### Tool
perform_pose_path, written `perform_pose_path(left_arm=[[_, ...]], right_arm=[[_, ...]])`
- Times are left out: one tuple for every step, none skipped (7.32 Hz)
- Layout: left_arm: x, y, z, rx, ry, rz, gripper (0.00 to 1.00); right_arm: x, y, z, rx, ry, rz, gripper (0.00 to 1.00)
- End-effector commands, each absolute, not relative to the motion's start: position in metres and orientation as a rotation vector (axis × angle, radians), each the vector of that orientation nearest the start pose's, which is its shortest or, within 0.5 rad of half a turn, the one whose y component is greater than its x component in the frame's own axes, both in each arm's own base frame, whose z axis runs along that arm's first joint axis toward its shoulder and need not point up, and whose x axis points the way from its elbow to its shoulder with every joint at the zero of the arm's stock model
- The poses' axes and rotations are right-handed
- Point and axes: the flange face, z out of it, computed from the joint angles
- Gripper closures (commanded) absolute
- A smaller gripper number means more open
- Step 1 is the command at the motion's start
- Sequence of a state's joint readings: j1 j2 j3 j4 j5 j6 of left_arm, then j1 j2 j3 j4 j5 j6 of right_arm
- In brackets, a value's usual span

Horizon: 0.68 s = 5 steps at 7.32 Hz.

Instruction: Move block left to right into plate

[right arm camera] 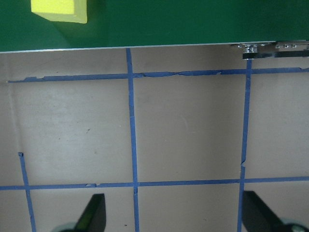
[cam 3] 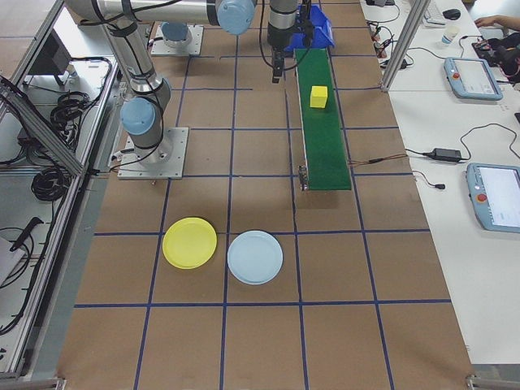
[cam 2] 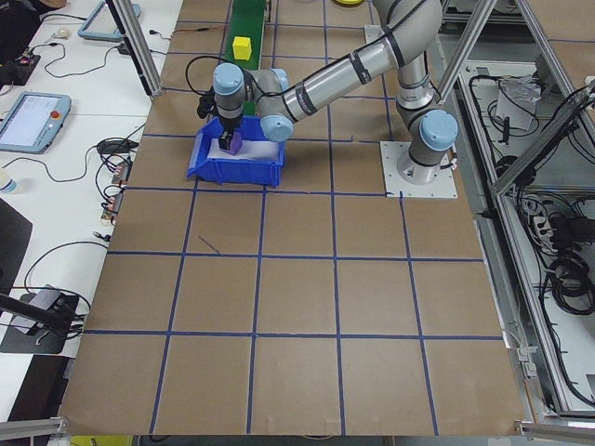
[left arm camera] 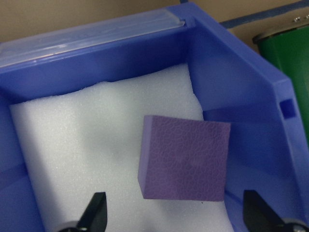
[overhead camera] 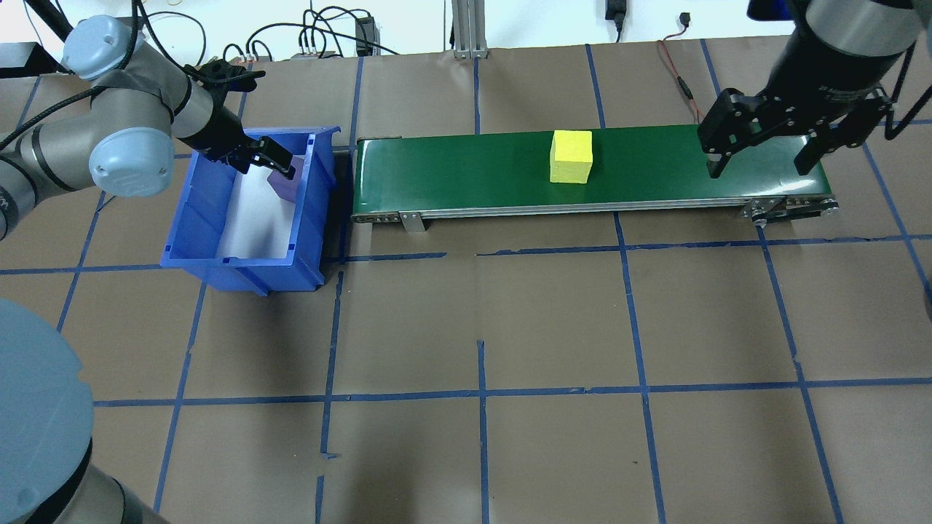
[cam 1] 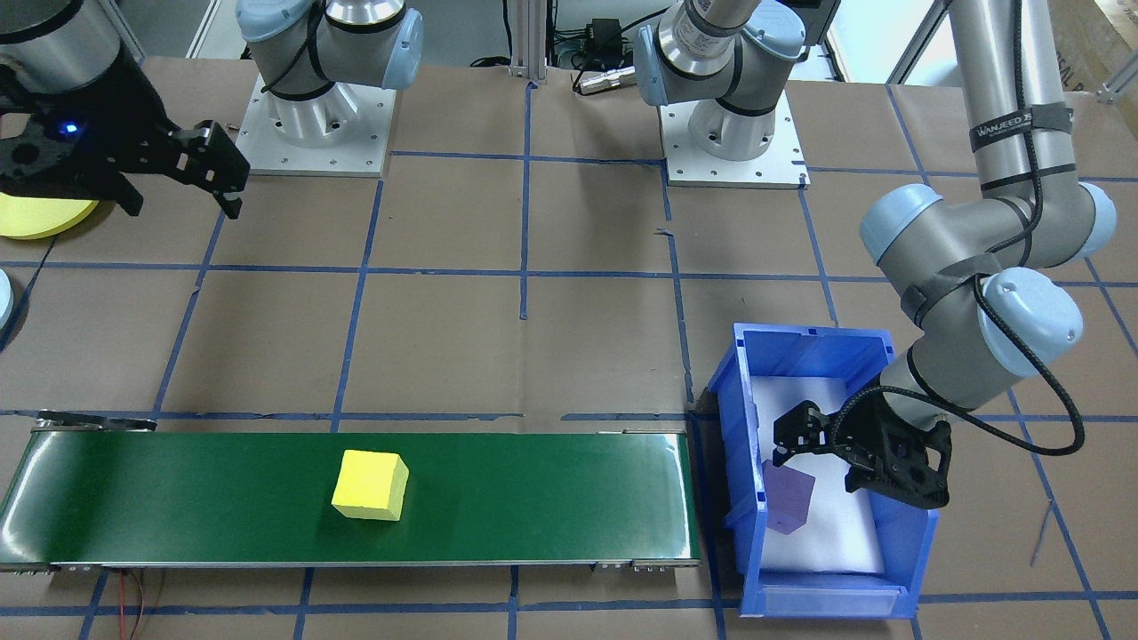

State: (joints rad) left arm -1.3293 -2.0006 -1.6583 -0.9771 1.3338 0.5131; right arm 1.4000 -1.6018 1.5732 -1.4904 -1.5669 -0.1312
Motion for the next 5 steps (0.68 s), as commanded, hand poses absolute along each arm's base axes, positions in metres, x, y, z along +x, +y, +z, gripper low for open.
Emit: perform_pose_path(left_arm=[[-0.001, -0.649, 0.262, 0.459, 3.303, -0.268, 0.00], [0.001, -0.655, 0.262, 0.460, 3.301, -0.276, 0.00], [0.002, -0.660, 0.261, 0.462, 3.298, -0.279, 0.00], [0.002, -0.662, 0.259, 0.462, 3.301, -0.276, 0.00], [0.002, -0.663, 0.255, 0.462, 3.304, -0.269, 0.00]], right_arm=[[0.025, -0.491, 0.487, 0.103, 3.120, 0.099, 0.00], [0.024, -0.490, 0.479, 0.080, 3.115, 0.127, 0.00], [0.025, -0.488, 0.478, 0.075, 3.114, 0.132, 0.00], [0.027, -0.489, 0.479, 0.067, 3.117, 0.118, 0.00], [0.032, -0.490, 0.482, 0.055, 3.120, 0.104, 0.00]])
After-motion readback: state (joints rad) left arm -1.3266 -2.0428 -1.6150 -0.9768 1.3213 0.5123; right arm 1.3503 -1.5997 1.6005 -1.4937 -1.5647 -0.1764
